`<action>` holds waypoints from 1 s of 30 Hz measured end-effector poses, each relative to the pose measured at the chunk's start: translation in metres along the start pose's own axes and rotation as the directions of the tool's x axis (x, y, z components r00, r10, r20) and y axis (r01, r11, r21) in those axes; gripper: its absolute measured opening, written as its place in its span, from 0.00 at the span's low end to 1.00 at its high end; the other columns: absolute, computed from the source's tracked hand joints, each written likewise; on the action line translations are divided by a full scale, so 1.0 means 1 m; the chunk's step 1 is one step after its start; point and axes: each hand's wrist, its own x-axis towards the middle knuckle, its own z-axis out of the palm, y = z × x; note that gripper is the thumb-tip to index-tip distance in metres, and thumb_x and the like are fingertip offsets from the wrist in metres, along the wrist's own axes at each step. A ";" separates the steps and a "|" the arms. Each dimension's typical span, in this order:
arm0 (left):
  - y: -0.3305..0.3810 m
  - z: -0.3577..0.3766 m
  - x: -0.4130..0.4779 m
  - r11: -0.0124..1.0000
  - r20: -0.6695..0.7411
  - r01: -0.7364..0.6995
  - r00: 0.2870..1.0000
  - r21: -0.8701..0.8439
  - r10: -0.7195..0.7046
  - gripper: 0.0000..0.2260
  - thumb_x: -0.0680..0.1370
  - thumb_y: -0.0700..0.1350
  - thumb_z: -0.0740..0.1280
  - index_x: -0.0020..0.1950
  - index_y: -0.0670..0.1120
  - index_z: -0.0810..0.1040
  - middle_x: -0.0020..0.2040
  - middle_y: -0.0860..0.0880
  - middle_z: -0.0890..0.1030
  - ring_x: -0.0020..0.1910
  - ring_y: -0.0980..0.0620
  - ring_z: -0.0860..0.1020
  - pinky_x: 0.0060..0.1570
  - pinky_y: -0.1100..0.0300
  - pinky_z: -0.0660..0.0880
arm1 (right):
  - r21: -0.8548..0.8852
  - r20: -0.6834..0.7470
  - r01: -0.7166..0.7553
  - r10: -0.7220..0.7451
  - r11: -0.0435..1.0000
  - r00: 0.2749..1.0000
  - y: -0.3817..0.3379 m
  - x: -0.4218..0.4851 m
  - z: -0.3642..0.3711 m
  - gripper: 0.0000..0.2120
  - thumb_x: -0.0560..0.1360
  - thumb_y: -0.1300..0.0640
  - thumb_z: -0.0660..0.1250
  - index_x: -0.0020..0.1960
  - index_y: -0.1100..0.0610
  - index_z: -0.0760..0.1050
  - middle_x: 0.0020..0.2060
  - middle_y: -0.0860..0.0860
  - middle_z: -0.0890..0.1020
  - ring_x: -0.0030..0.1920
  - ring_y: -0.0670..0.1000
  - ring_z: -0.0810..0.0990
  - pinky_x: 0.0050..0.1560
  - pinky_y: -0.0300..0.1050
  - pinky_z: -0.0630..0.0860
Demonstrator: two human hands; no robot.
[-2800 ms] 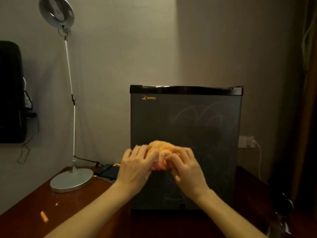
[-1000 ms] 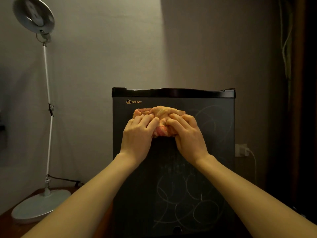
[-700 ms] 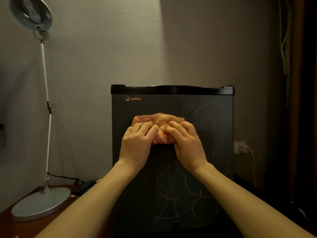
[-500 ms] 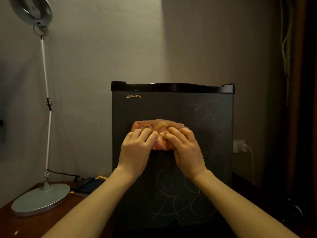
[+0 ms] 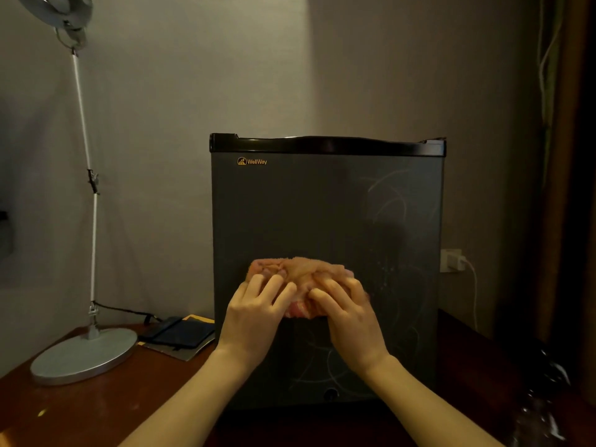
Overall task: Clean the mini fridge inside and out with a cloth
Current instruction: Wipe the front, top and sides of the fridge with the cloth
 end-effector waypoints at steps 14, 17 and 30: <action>0.019 0.022 -0.079 0.995 0.098 -0.090 0.991 -0.034 0.093 0.16 0.62 0.40 0.79 0.47 0.48 0.83 0.48 0.46 0.83 0.47 0.39 0.81 0.35 0.52 0.81 | 0.042 0.190 0.134 -0.139 0.990 0.972 -0.019 -0.072 0.016 0.29 0.61 0.59 0.77 0.59 0.46 0.71 0.63 0.45 0.70 0.61 0.53 0.69 0.49 0.49 0.79; 0.021 0.028 -0.095 0.990 0.096 -0.130 0.986 -0.049 0.134 0.10 0.71 0.40 0.63 0.46 0.48 0.83 0.47 0.48 0.82 0.47 0.40 0.80 0.33 0.55 0.81 | 0.059 0.230 0.157 -0.166 0.986 0.959 -0.021 -0.083 0.019 0.18 0.68 0.55 0.69 0.57 0.45 0.71 0.61 0.43 0.70 0.59 0.50 0.69 0.47 0.46 0.79; 0.033 0.041 -0.139 0.979 0.396 -0.143 0.898 -0.148 0.191 0.15 0.67 0.43 0.56 0.33 0.52 0.83 0.36 0.54 0.81 0.35 0.51 0.82 0.20 0.66 0.73 | 0.041 0.508 0.155 -0.154 0.987 0.848 -0.034 -0.113 0.028 0.11 0.67 0.48 0.62 0.49 0.40 0.67 0.50 0.39 0.67 0.52 0.43 0.66 0.35 0.36 0.75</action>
